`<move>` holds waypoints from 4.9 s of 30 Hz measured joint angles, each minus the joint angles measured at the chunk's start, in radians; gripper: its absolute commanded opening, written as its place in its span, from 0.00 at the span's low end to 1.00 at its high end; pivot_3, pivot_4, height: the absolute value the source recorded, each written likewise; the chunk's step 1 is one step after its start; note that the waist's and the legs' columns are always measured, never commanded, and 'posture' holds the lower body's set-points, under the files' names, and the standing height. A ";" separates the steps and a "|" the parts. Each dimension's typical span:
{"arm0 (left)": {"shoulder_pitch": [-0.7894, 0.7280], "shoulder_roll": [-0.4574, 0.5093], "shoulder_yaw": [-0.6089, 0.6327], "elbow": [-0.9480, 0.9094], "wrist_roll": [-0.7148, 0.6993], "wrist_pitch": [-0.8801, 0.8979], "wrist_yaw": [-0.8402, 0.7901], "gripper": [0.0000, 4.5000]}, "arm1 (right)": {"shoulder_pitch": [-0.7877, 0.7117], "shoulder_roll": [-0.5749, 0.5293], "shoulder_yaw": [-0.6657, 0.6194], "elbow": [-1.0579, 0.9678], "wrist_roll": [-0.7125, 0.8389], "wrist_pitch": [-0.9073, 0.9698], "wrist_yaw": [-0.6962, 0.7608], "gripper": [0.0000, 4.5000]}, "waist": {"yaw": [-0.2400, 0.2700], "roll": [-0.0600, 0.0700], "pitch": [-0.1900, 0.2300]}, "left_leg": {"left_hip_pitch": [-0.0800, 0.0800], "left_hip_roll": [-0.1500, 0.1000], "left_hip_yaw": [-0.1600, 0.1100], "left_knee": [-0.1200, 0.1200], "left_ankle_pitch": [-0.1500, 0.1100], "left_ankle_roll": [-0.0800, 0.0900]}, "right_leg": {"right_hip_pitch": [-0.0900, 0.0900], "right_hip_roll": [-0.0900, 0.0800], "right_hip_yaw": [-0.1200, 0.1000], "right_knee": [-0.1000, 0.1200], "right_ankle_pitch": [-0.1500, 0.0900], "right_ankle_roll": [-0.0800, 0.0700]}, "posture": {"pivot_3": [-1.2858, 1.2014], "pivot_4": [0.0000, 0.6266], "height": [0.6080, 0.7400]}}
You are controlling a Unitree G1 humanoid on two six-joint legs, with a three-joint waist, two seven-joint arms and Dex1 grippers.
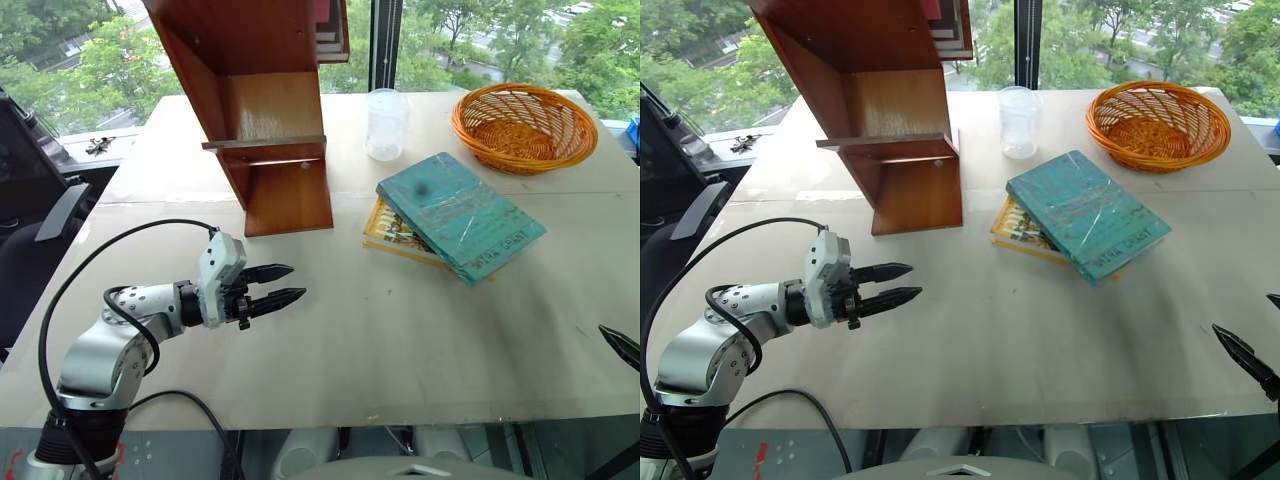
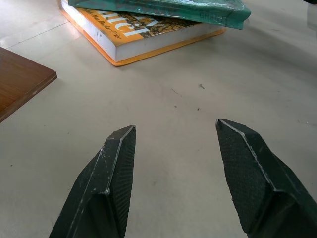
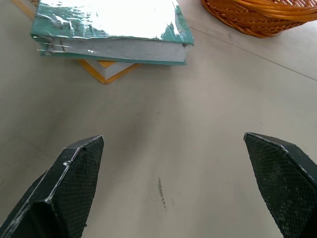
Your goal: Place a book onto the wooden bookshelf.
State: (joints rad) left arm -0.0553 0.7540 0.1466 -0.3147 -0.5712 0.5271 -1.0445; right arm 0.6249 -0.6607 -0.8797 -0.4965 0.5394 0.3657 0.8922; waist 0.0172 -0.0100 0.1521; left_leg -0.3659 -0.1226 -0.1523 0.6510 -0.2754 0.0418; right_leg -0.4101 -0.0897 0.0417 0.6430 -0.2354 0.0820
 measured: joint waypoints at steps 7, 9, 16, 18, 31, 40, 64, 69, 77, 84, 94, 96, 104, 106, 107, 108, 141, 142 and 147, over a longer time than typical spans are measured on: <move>-0.097 -0.055 -0.017 -0.042 -0.055 0.033 0.042 0.58 | -0.194 -0.019 0.104 -0.068 -0.023 0.066 -0.170 1.00 | -0.002 0.000 0.000 | 0.000 0.000 0.002 0.000 0.000 -0.001 | -0.001 0.000 0.001 0.000 0.000 0.000 | 0.52 0.24 1.00; -0.124 -0.056 -0.019 -0.063 -0.094 0.063 0.045 0.58 | -0.242 -0.092 0.140 -0.125 0.040 0.243 -0.237 1.00 | -0.001 0.000 0.000 | -0.001 0.001 0.001 0.000 0.000 -0.001 | -0.001 0.001 0.000 0.000 0.000 0.000 | 0.52 0.24 1.00; -0.139 -0.055 -0.007 -0.150 -0.173 0.055 0.004 0.59 | -0.690 -0.212 0.354 -0.106 0.201 0.595 -0.469 0.74 | -0.013 -0.002 0.002 | -0.001 0.002 0.007 0.000 -0.001 0.000 | -0.002 0.000 0.002 -0.001 0.000 0.000 | 0.52 0.24 1.00; -0.126 -0.057 -0.001 -0.170 -0.179 0.036 -0.003 0.59 | -0.785 -0.266 0.444 -0.041 0.153 0.641 -0.508 0.51 | -0.002 -0.003 0.003 | -0.003 0.002 0.005 0.000 -0.001 0.000 | -0.003 0.000 -0.001 -0.002 0.000 0.000 | 0.52 0.24 1.00; 0.010 -0.067 0.019 -0.255 -0.195 -0.006 0.039 0.59 | -1.500 -0.203 1.074 0.894 -0.315 0.430 -0.344 0.01 | -0.020 -0.002 0.003 | -0.018 0.002 0.008 0.001 -0.001 -0.001 | -0.021 0.000 0.002 -0.002 0.001 -0.001 | 0.52 0.24 1.00; 0.081 -0.079 0.018 -0.282 -0.178 -0.038 0.091 0.59 | -1.636 -0.071 1.102 1.219 -0.387 0.243 -0.068 0.01 | -0.033 -0.002 0.003 | -0.019 0.002 0.008 0.001 -0.001 -0.001 | -0.021 0.001 0.002 -0.001 0.001 -0.001 | 0.52 0.24 1.00; 0.015 -0.122 -0.059 -0.200 -0.154 0.154 0.322 0.59 | -0.984 -0.104 0.627 0.310 -0.120 0.251 0.070 0.19 | 0.006 -0.001 0.002 | -0.021 0.002 0.004 0.003 -0.001 -0.001 | -0.021 0.000 -0.002 0.000 0.001 -0.001 | 0.52 0.24 1.00; -0.125 -0.137 -0.037 -0.083 -0.338 0.471 0.444 0.59 | -0.573 -0.107 0.289 -0.008 0.147 0.329 0.181 0.74 | -0.001 -0.001 0.001 | -0.015 0.002 0.006 0.004 -0.001 -0.001 | -0.018 0.002 0.001 0.005 0.001 0.000 | 0.52 0.24 1.00; -0.359 -0.364 0.062 0.224 -0.596 0.806 0.717 0.59 | -0.251 -0.058 0.009 -0.168 0.265 0.238 0.248 0.98 | -0.003 -0.002 0.001 | -0.009 0.002 0.006 0.017 -0.003 0.003 | -0.011 0.003 0.000 0.017 0.002 0.000 | 0.52 0.24 1.00; -0.495 -0.579 0.196 0.487 -0.684 0.837 0.972 0.59 | -0.202 -0.036 -0.020 -0.208 0.294 0.171 0.205 0.98 | 0.004 -0.005 0.001 | 0.000 0.002 0.007 0.018 -0.005 -0.002 | 0.000 0.002 0.001 0.013 0.003 0.002 | 0.52 0.24 1.00; -0.596 -0.703 0.197 0.733 -0.606 0.755 0.956 0.59 | -0.151 -0.015 -0.001 -0.253 0.333 0.117 0.147 0.98 | 0.010 -0.006 0.002 | -0.002 0.002 0.007 0.018 -0.003 -0.004 | -0.001 0.002 0.001 0.011 0.003 0.002 | 0.52 0.24 1.00; -0.625 -0.717 0.176 0.776 -0.566 0.738 0.911 0.41 | -0.145 -0.015 0.001 -0.253 0.333 0.106 0.135 1.00 | 0.020 -0.006 0.002 | -0.002 0.002 0.007 0.018 -0.004 -0.004 | -0.001 0.002 0.001 0.010 0.003 0.002 | 0.52 0.24 1.00; -0.644 -0.738 0.154 0.816 -0.486 0.728 0.804 0.11 | -0.121 -0.016 0.017 -0.273 0.341 0.087 0.088 1.00 | 0.024 -0.007 0.002 | -0.003 0.002 0.007 0.018 -0.004 -0.004 | -0.001 0.002 0.001 0.009 0.003 0.002 | 0.52 0.24 1.00; -0.648 -0.739 0.157 0.823 -0.471 0.721 0.785 0.11 | -0.119 -0.016 0.020 -0.274 0.341 0.087 0.078 1.00 | 0.024 -0.007 0.002 | -0.003 0.002 0.007 0.018 -0.004 -0.004 | -0.001 0.002 0.000 0.009 0.003 0.002 | 0.52 0.24 1.00; -0.651 -0.739 0.158 0.831 -0.466 0.719 0.776 0.11 | -0.117 -0.016 0.022 -0.277 0.341 0.086 0.074 1.00 | 0.025 -0.007 0.002 | -0.003 0.002 0.007 0.018 -0.004 -0.004 | -0.001 0.002 0.000 0.009 0.003 0.002 | 0.52 0.24 1.00; -0.654 -0.739 0.158 0.835 -0.458 0.718 0.767 0.11 | -0.114 -0.016 0.028 -0.281 0.341 0.086 0.069 1.00 | 0.025 -0.007 0.002 | -0.003 0.002 0.006 0.018 -0.004 -0.004 | -0.001 0.002 0.000 0.009 0.003 0.002 | 0.52 0.24 1.00; -0.632 -0.243 -0.142 -0.027 -0.310 0.501 0.245 0.05 | -0.314 -0.039 0.244 -0.116 0.262 -0.004 0.029 1.00 | 0.023 -0.007 0.003 | -0.006 0.003 0.006 0.016 -0.004 -0.004 | -0.003 0.003 0.000 0.002 0.004 0.002 | 0.52 0.24 1.00; -0.658 -0.220 -0.172 -0.028 -0.256 0.435 0.216 0.05 | -0.333 -0.040 0.251 -0.105 0.257 -0.008 0.026 1.00 | 0.023 -0.007 0.003 | -0.006 0.003 0.006 0.016 -0.004 -0.004 | -0.003 0.003 0.000 0.002 0.004 0.002 | 0.52 0.24 1.00; -0.849 -0.078 -0.277 0.007 0.043 0.105 0.107 0.05 | -0.450 -0.062 0.280 -0.026 0.249 -0.027 0.028 1.00 | 0.015 -0.007 0.006 | -0.009 0.003 0.007 0.014 -0.004 -0.003 | -0.005 0.003 0.000 0.001 0.004 0.001 | 0.52 0.24 1.00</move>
State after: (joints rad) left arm -0.9047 0.6764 -0.1307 -0.3080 -0.5286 0.6320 -0.9379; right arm 0.1748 -0.7225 -0.5992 -0.5223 0.7884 0.3387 0.9202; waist 0.0325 -0.0168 0.1578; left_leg -0.3744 -0.1194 -0.1457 0.6650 -0.2792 0.0384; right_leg -0.4155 -0.0863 0.0420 0.6436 -0.2317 0.0834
